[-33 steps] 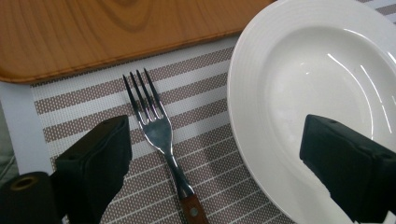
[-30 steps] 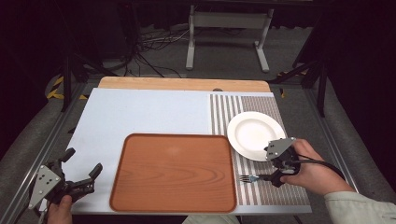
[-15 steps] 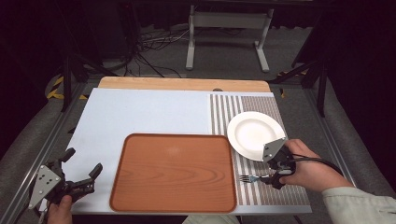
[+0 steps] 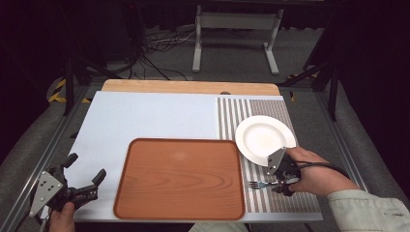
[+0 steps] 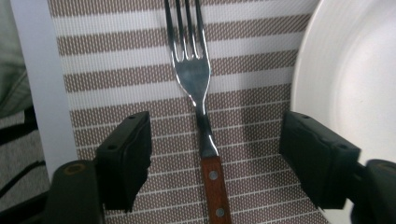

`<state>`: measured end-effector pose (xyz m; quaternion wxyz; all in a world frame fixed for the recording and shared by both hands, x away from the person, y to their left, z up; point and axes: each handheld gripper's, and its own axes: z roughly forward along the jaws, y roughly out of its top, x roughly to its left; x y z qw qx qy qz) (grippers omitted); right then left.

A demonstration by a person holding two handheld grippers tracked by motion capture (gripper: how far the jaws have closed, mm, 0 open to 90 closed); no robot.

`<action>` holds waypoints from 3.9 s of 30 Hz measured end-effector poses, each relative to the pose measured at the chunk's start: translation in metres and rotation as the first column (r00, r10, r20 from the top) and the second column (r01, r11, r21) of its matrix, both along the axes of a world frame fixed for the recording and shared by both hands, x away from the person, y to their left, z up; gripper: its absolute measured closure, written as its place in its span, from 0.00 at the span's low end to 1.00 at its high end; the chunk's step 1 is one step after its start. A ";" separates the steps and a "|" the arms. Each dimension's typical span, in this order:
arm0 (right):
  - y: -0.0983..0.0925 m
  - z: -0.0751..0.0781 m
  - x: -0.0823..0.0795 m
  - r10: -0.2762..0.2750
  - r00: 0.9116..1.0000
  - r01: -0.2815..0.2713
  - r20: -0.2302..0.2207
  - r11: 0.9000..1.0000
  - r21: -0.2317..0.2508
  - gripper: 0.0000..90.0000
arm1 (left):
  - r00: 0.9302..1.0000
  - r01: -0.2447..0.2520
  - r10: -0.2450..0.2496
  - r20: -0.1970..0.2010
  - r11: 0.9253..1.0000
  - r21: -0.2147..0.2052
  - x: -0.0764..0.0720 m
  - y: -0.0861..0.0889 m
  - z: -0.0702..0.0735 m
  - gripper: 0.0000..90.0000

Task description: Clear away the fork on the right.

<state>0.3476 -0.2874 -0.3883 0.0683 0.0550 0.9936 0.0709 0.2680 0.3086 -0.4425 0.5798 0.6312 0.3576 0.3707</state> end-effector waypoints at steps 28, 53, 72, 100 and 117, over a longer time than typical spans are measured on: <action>-0.002 -0.024 0.016 0.060 0.990 -0.089 -0.128 0.969 -0.232 0.85 | 1.000 0.005 -0.005 -0.002 1.000 -0.008 0.001 0.000 -0.001 0.01; 0.005 0.004 0.012 0.046 0.997 -0.056 -0.063 0.984 -0.170 0.87 | 1.000 0.000 0.000 -0.004 1.000 -0.002 0.001 0.000 -0.001 0.01; 0.026 0.049 0.010 0.035 0.999 -0.034 0.026 0.999 -0.015 0.87 | 1.000 0.002 -0.002 -0.009 1.000 0.000 0.001 0.000 -0.001 0.01; 0.049 0.072 0.011 -0.283 0.957 0.288 -0.063 0.907 0.306 0.87 | 1.000 0.005 -0.005 -0.009 1.000 -0.006 0.001 0.000 -0.001 0.01; 0.097 0.053 0.009 -0.492 0.845 0.535 -0.209 0.775 0.336 0.87 | 1.000 0.010 -0.010 -0.002 1.000 -0.011 0.001 0.002 -0.001 0.01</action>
